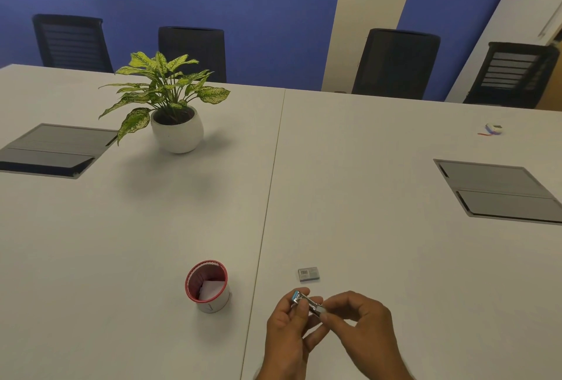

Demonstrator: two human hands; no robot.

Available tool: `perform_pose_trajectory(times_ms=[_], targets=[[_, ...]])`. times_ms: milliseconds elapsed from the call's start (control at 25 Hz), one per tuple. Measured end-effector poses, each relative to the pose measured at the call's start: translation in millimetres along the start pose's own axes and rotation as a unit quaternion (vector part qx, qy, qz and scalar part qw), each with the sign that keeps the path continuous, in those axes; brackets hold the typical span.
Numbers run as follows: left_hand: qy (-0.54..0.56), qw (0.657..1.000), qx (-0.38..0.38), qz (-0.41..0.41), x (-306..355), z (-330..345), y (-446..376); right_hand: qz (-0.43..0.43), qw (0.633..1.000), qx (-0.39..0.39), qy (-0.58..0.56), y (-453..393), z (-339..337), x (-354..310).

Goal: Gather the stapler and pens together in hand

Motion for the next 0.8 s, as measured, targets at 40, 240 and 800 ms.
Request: perform_pose_trajectory(times_ms=[40,240,800], targets=[[0.003,1.0,0.0,0.0,-0.1,0.2,-0.3,0.0,1.0,0.008,0.006,0.2,-0.4,1.8],[0.016,1.0,-0.006,-0.003,-0.4,3.2,-0.6,-0.002,0.999,0.032,0.006,0.0,-3.0,5.8],[0.032,0.999,0.002,-0.02,-6.7,3.6,-3.2,-0.017,0.997,0.002,0.071,-5.1,-2.6,9.6]])
Point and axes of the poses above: each hand's wrist, its own y-axis away from the middle knuckle, its own z-axis out of the palm, x = y × z, the point moved 9 cm from there along -y, towards the middle knuckle, and after that the axes turned 10 degrees about -z, right-handed, at the moved point
